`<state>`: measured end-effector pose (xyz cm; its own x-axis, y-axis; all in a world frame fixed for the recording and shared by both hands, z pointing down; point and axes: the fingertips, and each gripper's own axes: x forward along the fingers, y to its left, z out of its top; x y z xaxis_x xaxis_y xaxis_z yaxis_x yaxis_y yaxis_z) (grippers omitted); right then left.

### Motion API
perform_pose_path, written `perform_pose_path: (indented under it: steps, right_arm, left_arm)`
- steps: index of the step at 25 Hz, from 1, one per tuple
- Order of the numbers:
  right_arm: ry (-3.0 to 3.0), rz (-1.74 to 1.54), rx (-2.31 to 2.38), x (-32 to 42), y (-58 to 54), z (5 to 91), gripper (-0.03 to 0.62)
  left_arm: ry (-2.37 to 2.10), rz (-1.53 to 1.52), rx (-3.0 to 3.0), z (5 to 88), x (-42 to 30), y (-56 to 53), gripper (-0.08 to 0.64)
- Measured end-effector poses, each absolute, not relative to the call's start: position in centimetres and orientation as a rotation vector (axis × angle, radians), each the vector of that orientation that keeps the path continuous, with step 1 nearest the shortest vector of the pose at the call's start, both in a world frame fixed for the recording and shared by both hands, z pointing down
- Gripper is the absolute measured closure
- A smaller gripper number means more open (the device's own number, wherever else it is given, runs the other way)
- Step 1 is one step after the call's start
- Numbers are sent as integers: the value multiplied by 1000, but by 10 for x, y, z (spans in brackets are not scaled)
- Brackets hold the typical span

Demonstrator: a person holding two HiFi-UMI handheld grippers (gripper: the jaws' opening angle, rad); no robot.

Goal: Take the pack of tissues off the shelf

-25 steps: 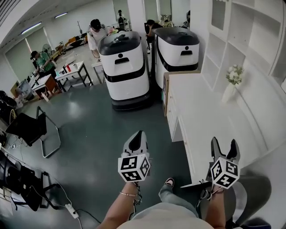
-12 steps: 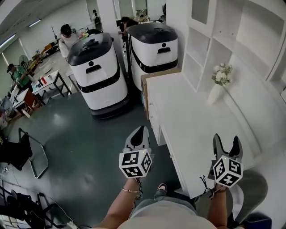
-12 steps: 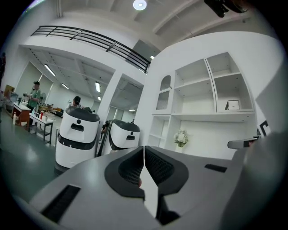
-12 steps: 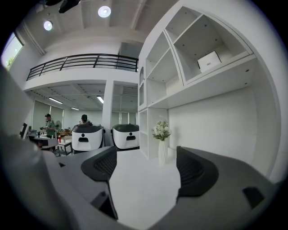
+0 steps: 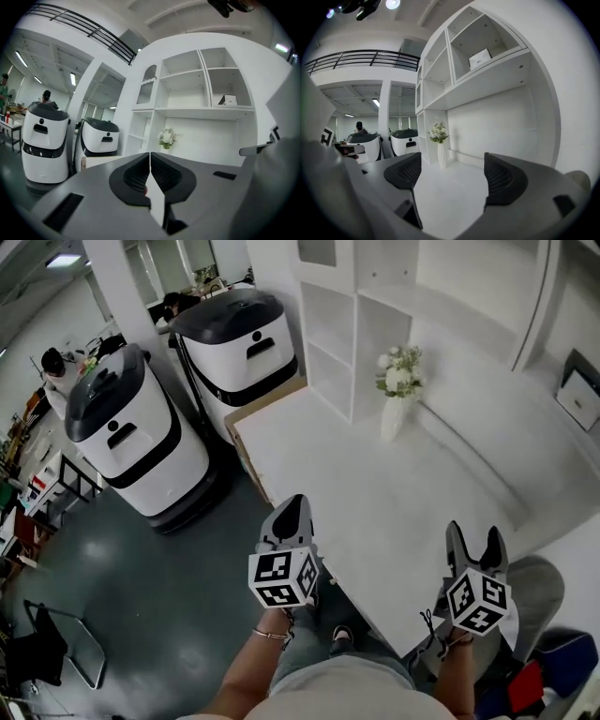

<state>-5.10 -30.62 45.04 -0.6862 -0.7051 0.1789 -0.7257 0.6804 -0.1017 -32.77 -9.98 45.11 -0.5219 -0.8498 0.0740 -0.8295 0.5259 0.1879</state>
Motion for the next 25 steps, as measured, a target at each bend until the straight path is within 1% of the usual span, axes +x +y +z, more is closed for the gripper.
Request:
perform_pose_path:
  steps: [7, 13, 19, 25]
  right_arm:
    - [-2634, 258, 1508, -37, -331, 435, 167]
    - [-2529, 248, 1782, -27, -343, 417, 167]
    - [-2423, 228, 1972, -9, -342, 404, 167]
    - [-2371, 206, 2072, 12, -341, 398, 164]
  left_arm:
    - [-2397, -163, 1752, 441, -351, -202, 537]
    - [-2219, -131, 2000, 424, -353, -274, 537]
    - [-2052, -101, 2182, 408, -332, -331, 537]
    - [-1967, -94, 2302, 396, -300, -364, 537]
